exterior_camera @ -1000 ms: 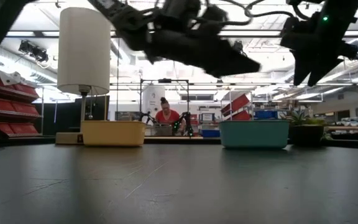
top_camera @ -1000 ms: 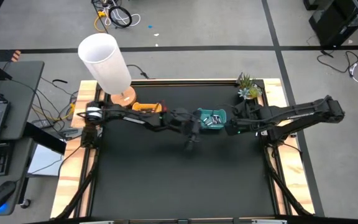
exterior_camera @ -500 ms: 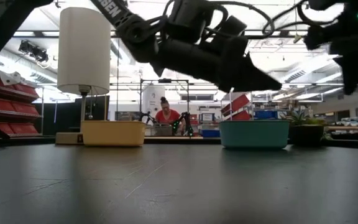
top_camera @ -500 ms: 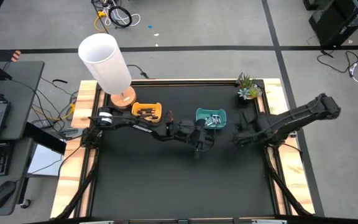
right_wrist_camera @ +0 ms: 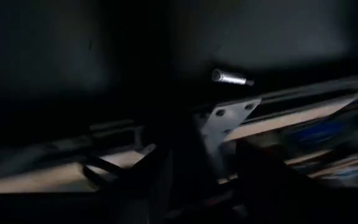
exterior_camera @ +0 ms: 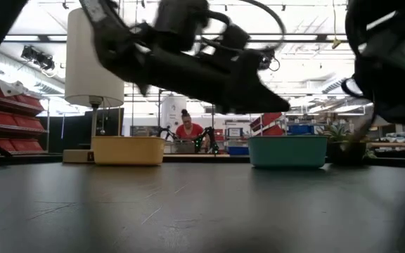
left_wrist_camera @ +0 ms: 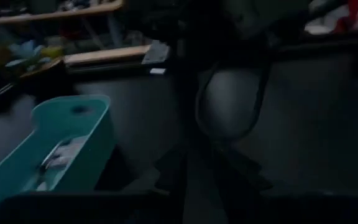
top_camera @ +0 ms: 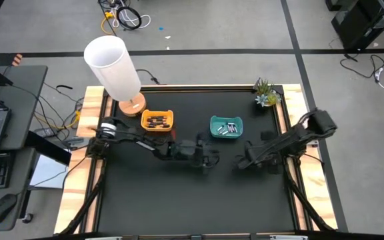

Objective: Sort batteries
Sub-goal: Put the silver battery into the blue bin

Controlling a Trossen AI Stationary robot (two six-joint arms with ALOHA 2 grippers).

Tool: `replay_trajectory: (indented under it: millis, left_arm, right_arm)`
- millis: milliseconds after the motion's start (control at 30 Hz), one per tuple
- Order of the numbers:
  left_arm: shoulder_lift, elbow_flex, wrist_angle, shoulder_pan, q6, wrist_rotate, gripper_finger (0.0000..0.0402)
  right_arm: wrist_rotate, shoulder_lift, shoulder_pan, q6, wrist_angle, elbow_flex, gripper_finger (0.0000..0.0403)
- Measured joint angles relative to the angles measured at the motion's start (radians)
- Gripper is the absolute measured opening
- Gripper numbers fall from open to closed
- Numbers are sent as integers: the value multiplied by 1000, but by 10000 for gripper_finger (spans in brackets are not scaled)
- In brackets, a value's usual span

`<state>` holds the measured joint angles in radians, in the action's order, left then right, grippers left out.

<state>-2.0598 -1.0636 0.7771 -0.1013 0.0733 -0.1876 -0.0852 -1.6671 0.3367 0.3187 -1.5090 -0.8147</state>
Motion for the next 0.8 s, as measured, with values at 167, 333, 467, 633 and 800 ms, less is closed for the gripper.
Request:
replay_trajectory:
  millis: [167,333,467,633,800]
  left_arm:
    - [102,128,18,-55,4,-147,90]
    - [161,179,19,-99,1,-173,90]
    - [162,180,15,-122,2,-215,90]
    - [162,183,1,-147,1,-241,90]
    - [162,184,-4,-157,1,-257,90]
  right_arm:
    - [-20,-71,-14,-199,75,-11,158]
    - [-111,-99,-13,-421,88,-29,158]
    - [-157,-89,-26,-537,178,-2,158]
    - [-172,-87,-51,-627,252,77,158]
    - [-166,-71,-86,-610,258,125,158]
